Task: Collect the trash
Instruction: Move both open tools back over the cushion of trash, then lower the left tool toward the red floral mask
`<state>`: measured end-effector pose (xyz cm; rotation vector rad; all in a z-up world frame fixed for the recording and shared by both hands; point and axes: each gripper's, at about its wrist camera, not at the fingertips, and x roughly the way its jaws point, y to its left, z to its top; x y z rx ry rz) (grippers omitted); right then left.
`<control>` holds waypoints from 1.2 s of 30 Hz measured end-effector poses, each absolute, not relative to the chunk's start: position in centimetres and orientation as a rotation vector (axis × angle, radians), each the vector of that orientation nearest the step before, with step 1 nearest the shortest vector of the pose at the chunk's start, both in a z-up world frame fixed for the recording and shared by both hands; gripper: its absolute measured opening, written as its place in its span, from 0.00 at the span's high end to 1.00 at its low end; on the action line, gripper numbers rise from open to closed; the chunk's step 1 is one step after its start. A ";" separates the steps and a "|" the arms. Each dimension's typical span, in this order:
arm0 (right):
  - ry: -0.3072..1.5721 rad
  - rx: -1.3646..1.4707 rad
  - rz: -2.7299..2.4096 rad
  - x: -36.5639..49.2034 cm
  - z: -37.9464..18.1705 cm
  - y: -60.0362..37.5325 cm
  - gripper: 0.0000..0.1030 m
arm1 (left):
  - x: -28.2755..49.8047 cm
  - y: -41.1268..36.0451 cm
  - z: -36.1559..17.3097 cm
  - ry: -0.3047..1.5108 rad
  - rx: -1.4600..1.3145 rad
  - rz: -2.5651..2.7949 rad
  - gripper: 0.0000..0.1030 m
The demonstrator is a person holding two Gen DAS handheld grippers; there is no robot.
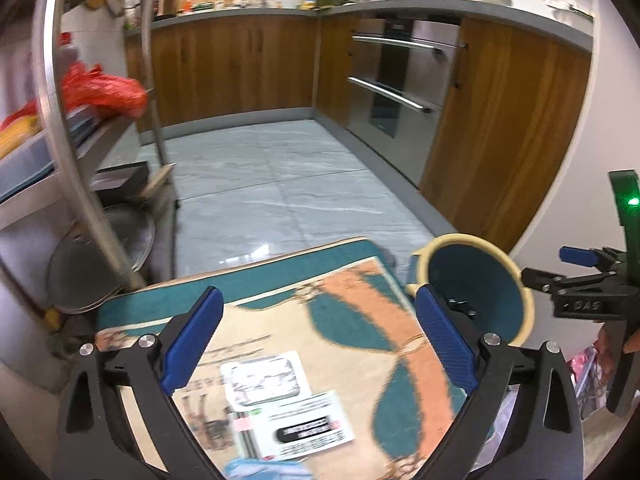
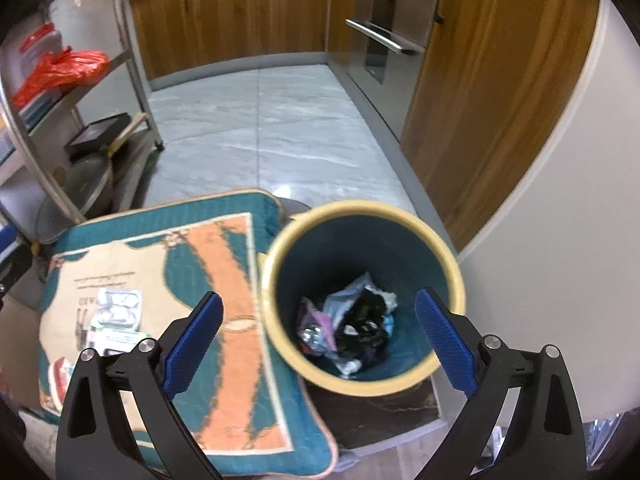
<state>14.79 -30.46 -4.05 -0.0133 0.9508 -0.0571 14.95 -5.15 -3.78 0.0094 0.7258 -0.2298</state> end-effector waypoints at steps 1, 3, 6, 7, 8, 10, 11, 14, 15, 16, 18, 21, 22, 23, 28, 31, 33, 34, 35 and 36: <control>0.946 -0.017 -0.048 14.8 -3.9 -30.0 0.06 | 14.7 -4.2 -3.8 0.728 0.009 -0.211 0.07; 0.929 -0.022 -0.016 14.8 -3.4 -28.7 0.06 | 14.3 -2.8 -3.8 0.731 0.010 -0.181 0.06; 0.892 0.011 0.071 14.6 -2.5 -26.9 0.06 | 13.8 -0.5 -4.1 0.742 0.010 -0.132 0.06; 0.874 0.019 0.088 14.5 -2.3 -26.5 0.06 | 13.6 -0.1 -4.1 0.746 0.011 -0.120 0.06; 0.844 0.024 0.106 14.3 -2.0 -25.8 0.06 | 13.5 0.7 -4.3 0.751 0.009 -0.103 0.06; 0.817 0.014 0.129 14.4 -1.7 -24.3 0.06 | 13.2 2.2 -4.5 0.764 -0.002 -0.078 0.06; 0.812 0.015 0.145 14.5 -1.6 -23.8 0.06 | 13.0 2.6 -4.6 0.769 -0.004 -0.070 0.06; 0.855 0.012 0.209 15.1 -2.3 -21.7 0.05 | 12.5 4.3 -5.3 0.794 0.012 -0.040 0.06; 0.869 0.002 0.220 15.2 -2.6 -21.0 0.05 | 12.4 4.7 -5.5 0.802 0.017 -0.032 0.06; 0.887 -0.016 0.229 15.4 -2.9 -20.1 0.05 | 12.4 4.9 -5.7 0.808 0.020 -0.027 0.06; 0.925 -0.061 0.263 15.7 -3.6 -18.3 0.05 | 12.1 5.5 -6.2 0.828 0.027 -0.020 0.06; 0.930 -0.109 0.300 15.7 -4.1 -15.8 0.05 | 11.8 6.1 -7.1 0.857 0.046 -0.019 0.06; 0.933 -0.117 0.309 15.7 -4.2 -15.2 0.05 | 11.6 6.3 -7.4 0.867 0.055 -0.021 0.06; 0.940 -0.130 0.322 15.7 -4.4 -14.4 0.05 | 11.5 6.5 -8.0 0.883 0.076 -0.023 0.06; 0.959 -0.161 0.346 16.3 -5.1 -11.8 0.05 | 10.6 7.3 -10.0 0.948 0.102 -0.058 0.06; 0.973 -0.155 0.359 16.9 -5.5 -10.5 0.05 | 9.7 8.1 -12.3 1.015 0.131 -0.088 0.06; 0.980 -0.148 0.365 17.3 -5.8 -9.6 0.05 | 9.1 8.5 -13.6 1.045 0.171 -0.086 0.06; 0.981 -0.144 0.367 17.4 -5.8 -9.3 0.05 | 8.9 8.7 -14.1 1.058 0.187 -0.091 0.06; 0.986 -0.137 0.370 17.6 -5.9 -8.9 0.05 | 8.5 8.8 -14.6 1.079 0.191 -0.113 0.06; 0.989 -0.127 0.374 17.7 -5.9 -8.5 0.05 | 8.3 8.8 -15.0 1.091 0.183 -0.135 0.06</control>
